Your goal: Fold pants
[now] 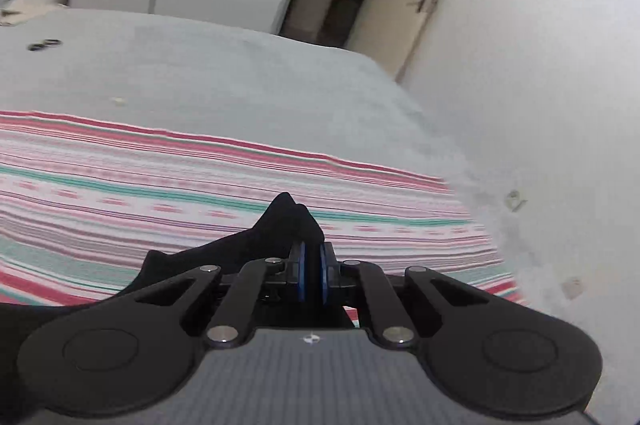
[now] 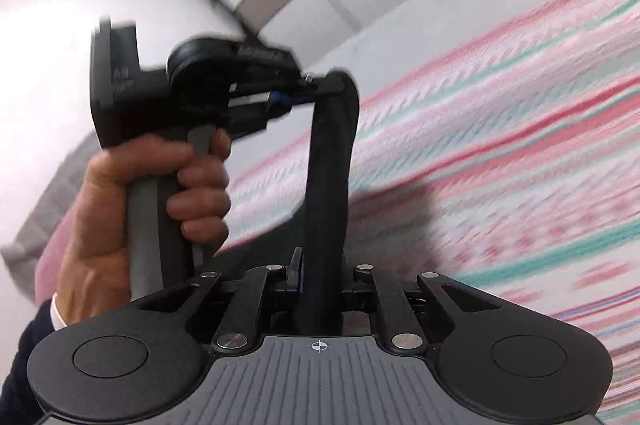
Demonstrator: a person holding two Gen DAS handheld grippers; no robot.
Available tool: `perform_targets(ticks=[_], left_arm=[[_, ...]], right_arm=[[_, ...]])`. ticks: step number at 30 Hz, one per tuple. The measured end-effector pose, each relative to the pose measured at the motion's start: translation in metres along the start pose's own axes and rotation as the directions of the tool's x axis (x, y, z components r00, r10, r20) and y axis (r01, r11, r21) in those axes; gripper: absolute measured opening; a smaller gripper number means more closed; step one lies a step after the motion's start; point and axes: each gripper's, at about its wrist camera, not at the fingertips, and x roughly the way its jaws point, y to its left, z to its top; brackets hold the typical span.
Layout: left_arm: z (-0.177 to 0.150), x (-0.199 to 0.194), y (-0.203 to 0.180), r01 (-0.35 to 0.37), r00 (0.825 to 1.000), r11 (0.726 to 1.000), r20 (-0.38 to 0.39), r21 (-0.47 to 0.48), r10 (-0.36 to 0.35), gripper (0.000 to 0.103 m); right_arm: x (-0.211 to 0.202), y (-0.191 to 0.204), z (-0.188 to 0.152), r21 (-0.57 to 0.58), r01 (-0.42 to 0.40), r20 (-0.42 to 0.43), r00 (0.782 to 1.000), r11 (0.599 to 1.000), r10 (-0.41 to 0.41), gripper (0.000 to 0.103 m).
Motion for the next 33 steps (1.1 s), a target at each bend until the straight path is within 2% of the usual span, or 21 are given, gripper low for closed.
perform_targets(ticks=[2,4,7,9,11,13,15,17,20,22,25,29,33], left_arm=[[-0.010,0.019,-0.032,0.025,1.000,1.000,-0.003,0.019,-0.025,0.037],[-0.024,0.049,-0.051,0.025,0.999,0.999,-0.033,0.032,-0.024,0.037],[-0.050,0.088,-0.056,-0.011,0.997,0.999,-0.081,0.033,0.013,0.037],[-0.060,0.097,-0.047,-0.036,0.996,0.999,-0.081,0.021,0.037,0.037],[-0.060,0.091,-0.037,-0.026,0.997,1.000,-0.068,-0.003,0.026,0.037],[-0.049,0.082,-0.031,-0.020,0.998,1.000,-0.052,0.017,0.020,0.037],[-0.037,0.070,-0.027,0.014,0.998,1.000,-0.055,0.005,-0.013,0.038],[-0.028,0.061,-0.019,0.010,0.999,1.000,-0.049,-0.017,-0.011,0.038],[-0.022,0.036,-0.002,0.045,0.999,0.998,-0.017,-0.039,-0.045,0.038],[-0.019,0.019,0.012,0.068,0.998,0.997,0.004,-0.048,-0.068,0.038],[-0.014,-0.005,0.041,0.086,0.996,0.990,0.026,-0.114,-0.083,0.037],[-0.011,-0.037,0.073,0.086,0.995,0.985,0.065,-0.152,-0.076,0.037],[-0.012,-0.063,0.102,0.074,0.994,0.983,0.095,-0.169,-0.059,0.037]], right_arm=[[-0.030,-0.025,0.010,0.018,0.037,0.045,0.998,0.999,-0.037,0.011],[-0.049,-0.045,0.013,-0.006,0.130,0.058,0.990,0.991,-0.130,0.011],[-0.048,-0.076,0.009,-0.024,0.277,-0.012,0.961,0.960,-0.278,0.012],[-0.030,-0.092,0.003,-0.016,0.324,-0.080,0.943,0.946,-0.324,0.012],[-0.012,-0.098,0.000,-0.025,0.352,-0.113,0.929,0.936,-0.353,0.012],[-0.019,-0.095,-0.001,-0.019,0.331,-0.100,0.938,0.944,-0.331,0.012],[-0.030,-0.077,0.002,-0.066,0.281,-0.047,0.957,0.957,-0.285,0.012],[-0.032,-0.063,0.000,-0.100,0.235,-0.011,0.971,0.967,-0.238,0.012],[-0.031,-0.047,-0.002,-0.174,0.246,0.047,0.969,0.953,-0.242,0.012],[-0.028,-0.038,-0.002,-0.201,0.225,0.085,0.974,0.953,-0.212,0.012],[-0.017,-0.013,-0.006,-0.271,0.195,0.125,0.978,0.943,-0.167,0.012],[0.001,0.027,-0.024,-0.397,0.181,0.154,0.980,0.900,-0.129,0.012],[0.018,0.067,-0.045,-0.517,0.202,0.181,0.976,0.832,-0.125,0.012]])
